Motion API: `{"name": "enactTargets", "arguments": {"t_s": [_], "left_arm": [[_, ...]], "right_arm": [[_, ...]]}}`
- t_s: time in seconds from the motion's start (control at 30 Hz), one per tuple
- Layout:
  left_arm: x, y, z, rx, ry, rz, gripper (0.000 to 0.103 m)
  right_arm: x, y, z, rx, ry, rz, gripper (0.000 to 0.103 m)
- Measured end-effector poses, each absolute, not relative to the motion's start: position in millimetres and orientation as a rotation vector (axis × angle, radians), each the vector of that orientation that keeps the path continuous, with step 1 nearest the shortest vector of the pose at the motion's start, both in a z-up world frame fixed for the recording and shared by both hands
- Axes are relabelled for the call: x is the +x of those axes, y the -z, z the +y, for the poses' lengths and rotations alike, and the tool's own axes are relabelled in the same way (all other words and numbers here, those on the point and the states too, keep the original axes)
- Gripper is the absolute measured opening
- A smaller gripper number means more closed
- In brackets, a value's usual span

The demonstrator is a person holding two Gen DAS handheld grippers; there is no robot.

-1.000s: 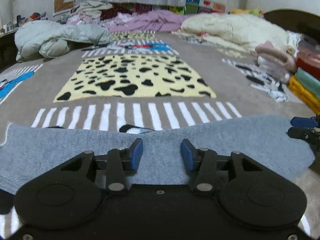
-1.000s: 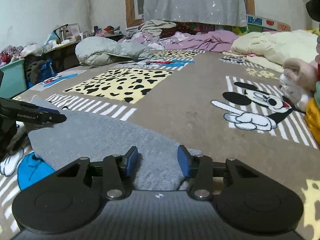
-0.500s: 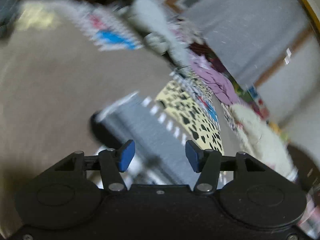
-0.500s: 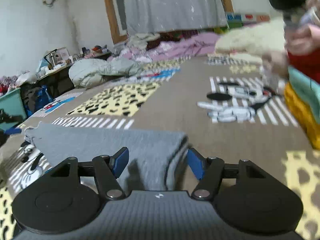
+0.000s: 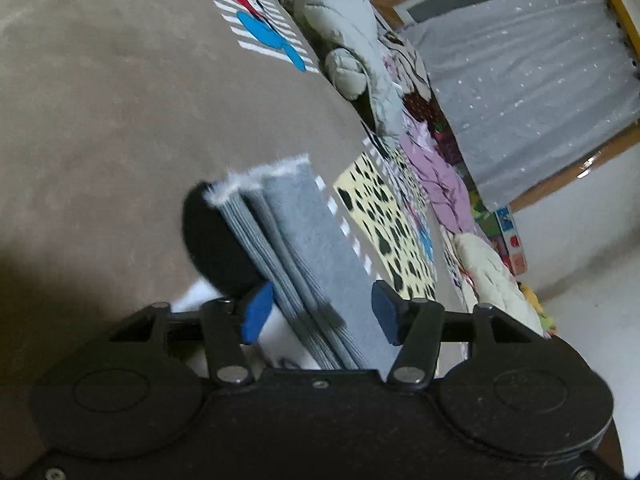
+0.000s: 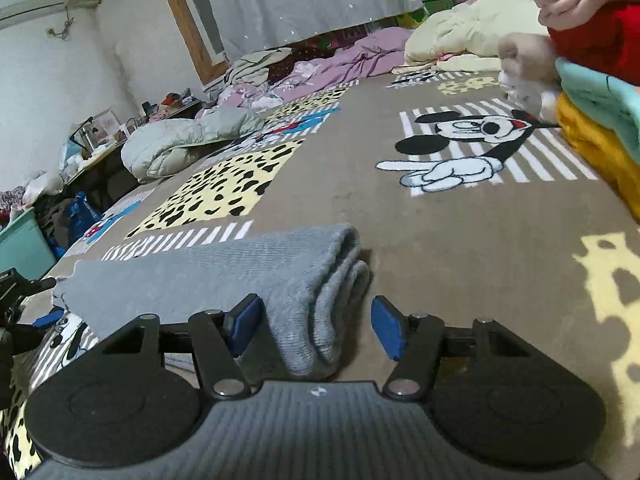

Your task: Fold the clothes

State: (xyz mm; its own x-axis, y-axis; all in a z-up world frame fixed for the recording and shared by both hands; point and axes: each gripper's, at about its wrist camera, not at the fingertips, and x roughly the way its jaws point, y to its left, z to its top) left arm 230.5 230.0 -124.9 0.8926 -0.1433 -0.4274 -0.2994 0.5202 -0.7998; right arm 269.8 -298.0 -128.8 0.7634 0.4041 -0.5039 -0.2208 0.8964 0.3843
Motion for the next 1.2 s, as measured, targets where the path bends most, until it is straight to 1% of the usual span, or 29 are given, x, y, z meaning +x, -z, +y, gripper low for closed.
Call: {"name": "enactTargets", "arguments": {"t_s": [0.07, 0.1, 0.17, 0.3, 0.33, 0.43, 0.47, 0.57, 0.67, 0.73, 0.9, 1.03, 1.2], "left_arm": [[234, 127, 231, -1.015, -0.109, 0.473, 0.050], [235, 127, 231, -1.004, -0.116, 0.471, 0.048], [236, 130, 233, -1.006, -0.134, 0.464, 0.036], [239, 131, 232, -0.988, -0.154, 0.454, 0.035], [239, 130, 230, -0.977, -0.160, 0.454, 0.033], [237, 127, 228, -0.959, -0.164, 0.436, 0.018], [236, 123, 226, -0.948, -0.162, 0.421, 0.016], [229, 104, 216, -0.907, -0.132, 0.348, 0.015], [221, 79, 199, -0.843, -0.093, 0.274, 0.015], [219, 59, 180, -0.749, -0.075, 0.239, 0.015], [214, 20, 114, -0.507, 0.005, 0.179, 0.015], [211, 5, 50, -0.250, 0.060, 0.159, 0.015], [213, 18, -27, 0.030, 0.114, 0.168, 0.015]], "right_arm": [[273, 131, -299, 0.322, -0.352, 0.618, 0.062], [273, 131, -301, 0.327, -0.356, 0.619, 0.062], [275, 131, -303, 0.332, -0.364, 0.621, 0.062], [279, 132, -302, 0.324, -0.371, 0.623, 0.062], [280, 132, -302, 0.324, -0.373, 0.624, 0.062], [281, 132, -302, 0.327, -0.377, 0.624, 0.062], [281, 133, -304, 0.330, -0.380, 0.625, 0.062], [281, 133, -307, 0.348, -0.393, 0.624, 0.062], [283, 133, -311, 0.375, -0.412, 0.625, 0.057], [283, 133, -311, 0.383, -0.424, 0.625, 0.054], [286, 135, -319, 0.448, -0.447, 0.629, 0.052], [286, 136, -327, 0.502, -0.464, 0.628, 0.052], [286, 137, -348, 0.616, -0.480, 0.591, 0.051]]}}
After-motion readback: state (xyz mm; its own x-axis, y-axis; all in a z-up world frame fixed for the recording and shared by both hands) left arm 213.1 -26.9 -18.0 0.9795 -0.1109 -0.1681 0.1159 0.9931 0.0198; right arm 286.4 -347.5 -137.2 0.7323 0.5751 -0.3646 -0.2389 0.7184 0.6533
